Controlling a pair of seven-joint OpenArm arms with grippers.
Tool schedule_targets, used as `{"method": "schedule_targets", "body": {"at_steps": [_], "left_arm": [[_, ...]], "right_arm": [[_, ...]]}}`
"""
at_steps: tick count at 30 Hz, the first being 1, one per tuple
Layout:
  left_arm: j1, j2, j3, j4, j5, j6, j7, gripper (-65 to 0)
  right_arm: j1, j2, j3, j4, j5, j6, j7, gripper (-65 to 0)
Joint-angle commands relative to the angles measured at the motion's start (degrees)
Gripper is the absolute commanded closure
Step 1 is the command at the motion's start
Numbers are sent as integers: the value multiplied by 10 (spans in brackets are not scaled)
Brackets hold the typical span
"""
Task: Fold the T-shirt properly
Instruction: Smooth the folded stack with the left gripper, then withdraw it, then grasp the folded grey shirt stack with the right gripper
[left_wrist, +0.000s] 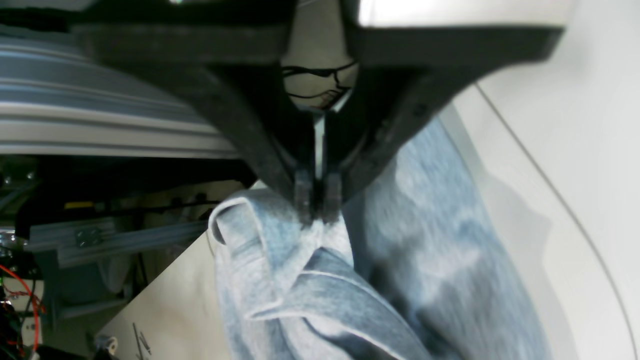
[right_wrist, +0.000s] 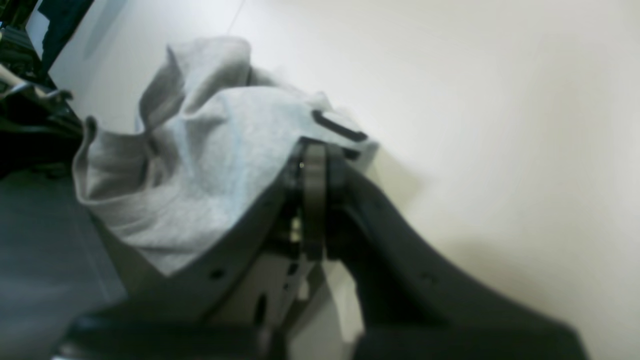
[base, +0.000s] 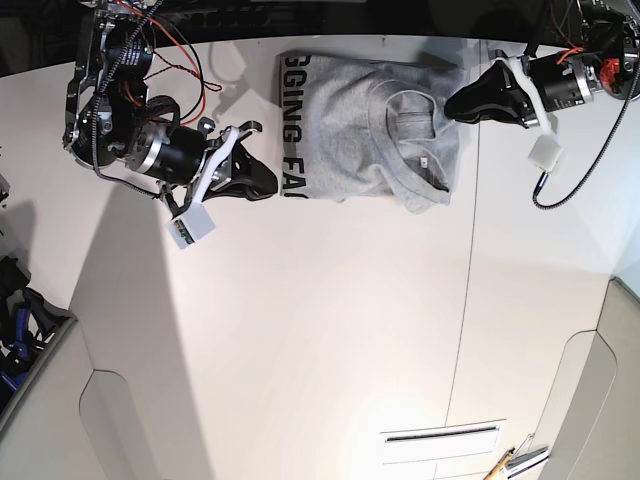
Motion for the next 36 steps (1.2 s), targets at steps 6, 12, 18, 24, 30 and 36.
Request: {"method": "schedule_targets", "body": {"at_steps": [6,12,18,24,30,36], "left_arm": [[27,-6,-6,10,-26,-3,-3,-117],[32,-6,-21,13,-28,-3,-5,-222],[32,-6,-101,67,-32,-3,-26,-221],[28,-2,-110,93,-52,-3,-26,-170],[-1,28,-95,92,-41,-3,-32,-10],[-8,32,-95,92,64,-3,-78,0]], "right_arm": [[6,2,0,10,11,4,11,0],[6,2,0,10,11,4,11,0],[6,2,0,10,11,4,12,0],[6,2,0,10,37,5,13,0],[9,1,-10,10,137,28,-21,0],[9,2,-118,10,148,33,-30,0]]}}
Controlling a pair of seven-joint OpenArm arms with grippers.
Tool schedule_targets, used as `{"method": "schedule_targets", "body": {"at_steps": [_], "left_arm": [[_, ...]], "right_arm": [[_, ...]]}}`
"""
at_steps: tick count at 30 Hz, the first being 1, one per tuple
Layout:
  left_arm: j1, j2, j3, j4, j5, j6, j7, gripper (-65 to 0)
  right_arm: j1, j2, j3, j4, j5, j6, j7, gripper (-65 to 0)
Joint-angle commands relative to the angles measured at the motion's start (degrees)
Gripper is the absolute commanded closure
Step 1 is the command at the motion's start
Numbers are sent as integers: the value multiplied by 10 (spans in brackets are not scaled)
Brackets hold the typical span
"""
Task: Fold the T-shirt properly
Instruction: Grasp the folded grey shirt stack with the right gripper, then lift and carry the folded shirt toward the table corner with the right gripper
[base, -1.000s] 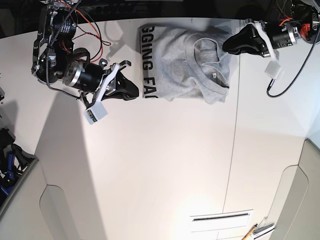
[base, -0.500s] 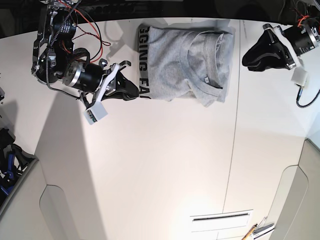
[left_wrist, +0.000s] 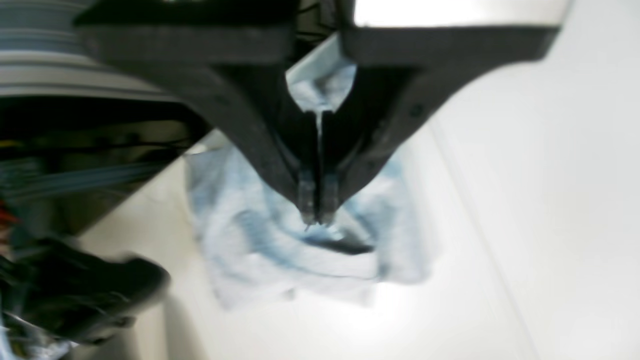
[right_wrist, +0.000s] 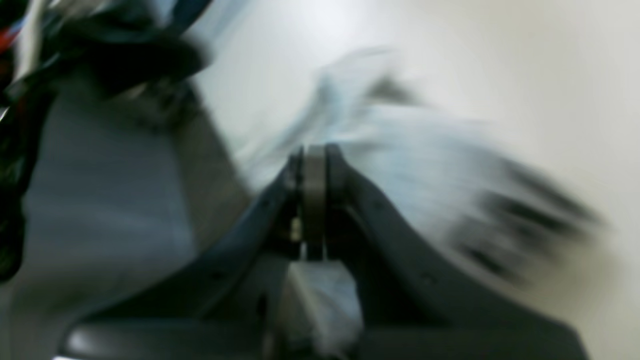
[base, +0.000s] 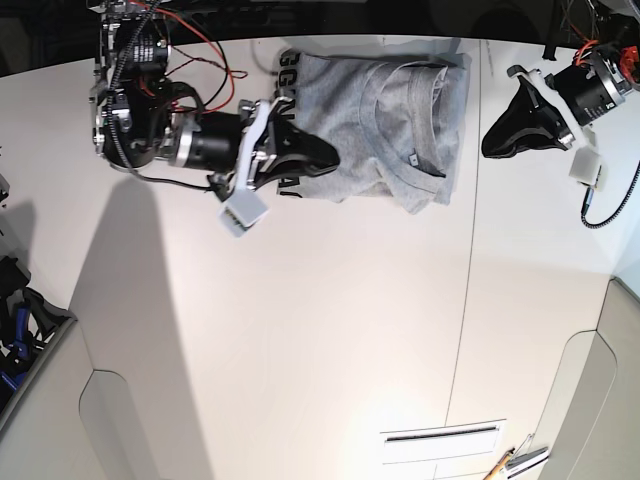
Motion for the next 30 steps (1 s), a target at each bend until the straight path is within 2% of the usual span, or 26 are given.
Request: {"method": "schedule_targets", "body": {"at_steps": [1,3,6,10,13,16,21,30], "left_arm": [[-1,-6,-3,7,10,-3,-19,0],[-1,-6,-3,6,67,-3,-45,0],[-1,-6,-4,2,178,-3,-105,0],[-1,-6,-5,2,339,68,-147,0],[-1,-6,-5,1,410,111,-164,0],[0,-6,-5,1,438,123,-166,0],[-1,-6,-5,1,442,123,-166,0],[-1,-6,-4,1,439,125,-169,0]], "right_arm": [[6,-1,-25,10,7,13,8,0],[16,-1,-85,10,-37,14,8,0],[46,-1,-173,10,-144,13,16,0],[89,-1,-268,10,-307,6,65,0],[113,-1,-324,10,-392,2,87,0],[125,4,-369,10,-453,1,106,0],[125,13,-412,0,-485,1,114,0],[125,40,-416,-125,-526,-3,129,0]]}}
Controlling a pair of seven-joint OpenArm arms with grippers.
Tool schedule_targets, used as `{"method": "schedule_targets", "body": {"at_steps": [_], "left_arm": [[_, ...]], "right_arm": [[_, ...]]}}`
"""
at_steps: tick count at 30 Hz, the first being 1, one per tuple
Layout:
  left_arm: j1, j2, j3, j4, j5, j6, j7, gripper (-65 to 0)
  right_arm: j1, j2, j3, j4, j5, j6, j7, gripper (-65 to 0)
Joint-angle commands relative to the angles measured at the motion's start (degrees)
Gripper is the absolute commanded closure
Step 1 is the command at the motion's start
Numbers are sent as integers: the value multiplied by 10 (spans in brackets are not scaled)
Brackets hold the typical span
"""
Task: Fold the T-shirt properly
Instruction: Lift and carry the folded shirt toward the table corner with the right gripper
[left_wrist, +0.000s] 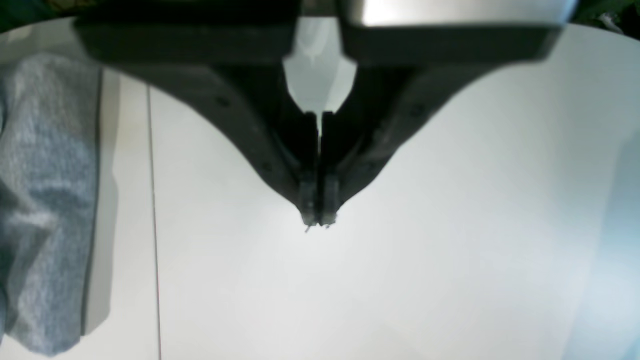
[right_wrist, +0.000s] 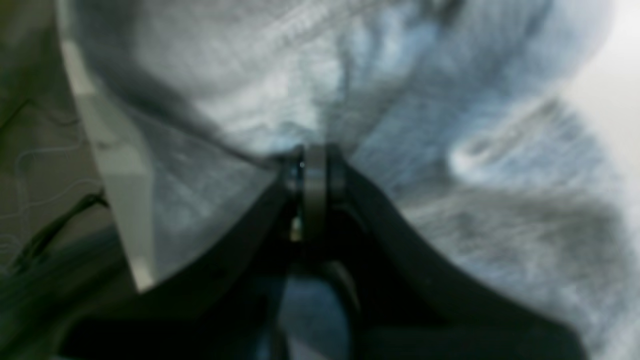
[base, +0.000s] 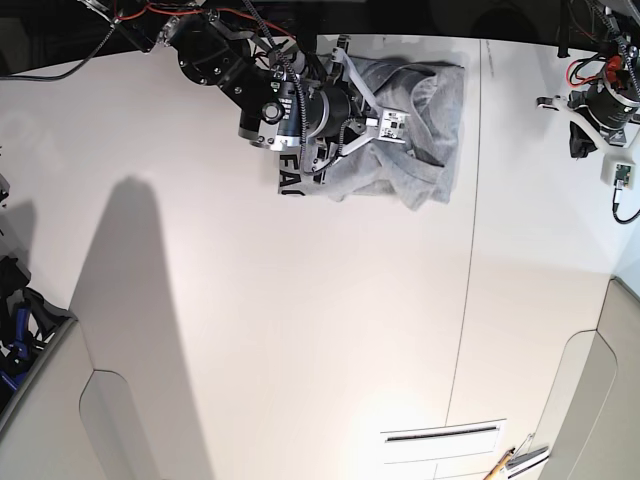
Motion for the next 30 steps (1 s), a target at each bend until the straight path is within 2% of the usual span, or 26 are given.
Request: {"method": "schedule_targets", "body": {"at_steps": [1,4,6,7,9,12,15,21,26,30], "left_arm": [[-1,-6,-3,7,-4,3,-13,0],[-1,-6,-3,7,-4,3,-13,0],[-1,-6,-3,7,-4,3,-13,0],[-1,-6,-3,7,-4,3,-12,0],[-1,-6,-3,7,-4,3,-12,0],[-1,-6,-3,7,-4,3,-13,0],[-1,-6,-3,7,-16,3,-13,0],[-1,-6,-3,7,-30,2,-13,0],[-1,-6,-3,7,-30,2,-13,0],[-1,-6,-3,7,-34,2,-13,0]], "right_arm": [[7,-3,1,-20,-3,-1,-6,0],[7,-3,1,-91,6,-24,21,0],[6,-3,2,-129,26,-43,15,0],[4,-3,5,-143,27,-65,11,0],[-4,-3,21,-160,10,-131,8,0],[-21,-3,81,-161,-53,-219,9,0],[-28,-4,166,-161,-79,-274,8,0],[-27,-5,360,-161,-71,-283,8,0],[-28,-5,517,-161,-3,-283,2,0],[-28,-5,621,-161,27,-280,-12,0]]}}
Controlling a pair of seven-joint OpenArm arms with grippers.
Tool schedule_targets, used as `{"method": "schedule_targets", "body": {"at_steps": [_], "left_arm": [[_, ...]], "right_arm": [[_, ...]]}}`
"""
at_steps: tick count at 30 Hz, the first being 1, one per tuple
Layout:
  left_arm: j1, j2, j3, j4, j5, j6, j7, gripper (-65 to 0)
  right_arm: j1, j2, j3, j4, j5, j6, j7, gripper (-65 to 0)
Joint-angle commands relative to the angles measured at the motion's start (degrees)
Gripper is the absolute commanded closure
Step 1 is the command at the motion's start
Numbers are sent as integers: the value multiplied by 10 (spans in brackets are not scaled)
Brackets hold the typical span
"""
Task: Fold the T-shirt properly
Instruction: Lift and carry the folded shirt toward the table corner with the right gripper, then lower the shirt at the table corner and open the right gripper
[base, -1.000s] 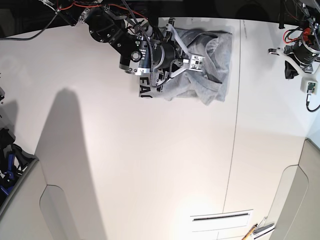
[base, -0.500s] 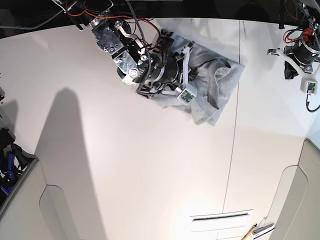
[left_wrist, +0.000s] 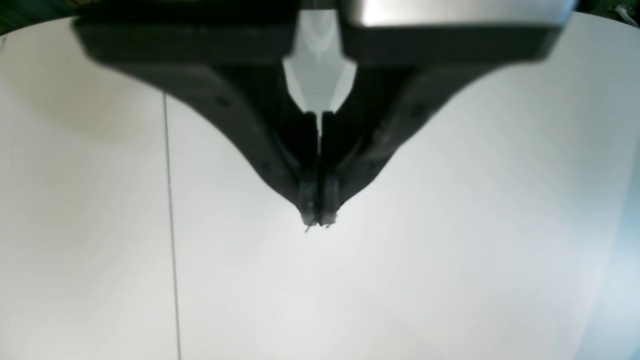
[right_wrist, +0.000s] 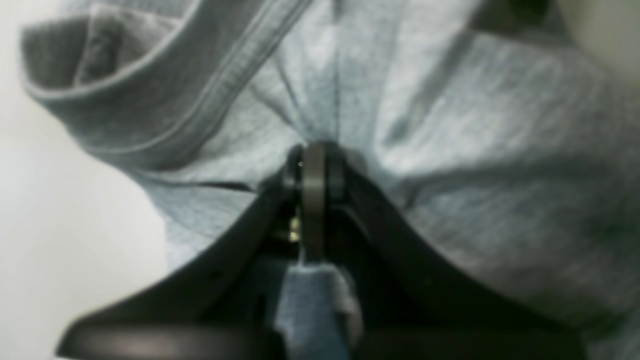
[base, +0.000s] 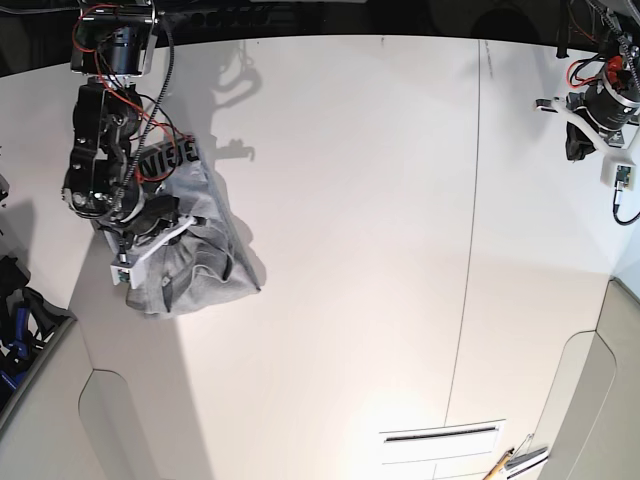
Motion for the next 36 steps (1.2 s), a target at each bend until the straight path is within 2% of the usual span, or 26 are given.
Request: {"method": "schedule_targets", "body": {"at_steps": [1,6,11,20,29,36], "left_arm": [[-1,-6,-4,7,-6,2,-11,0],[-1,-6,-4,7,-6,2,-11,0],[-1,-6,-4,7,-6,2,-11,0],[-1,-6,-4,7,-6,2,-11,0],[-1,-6,-4,7,-10,2,-21,0],[-1,-6,-4,7,-52,2,-35,0]], "right_arm": [[-11,10,28,-10,-44,-15,-57,0],[-11,10,129,-10,2,21,-63,0],[-11,10,181,-10,30,31,-63,0],[-8,10,187,24,56,31,-56,0],[-4,10,187,185,60,29,-44,0],[24,10,187,302,71,36,-36,0]]}}
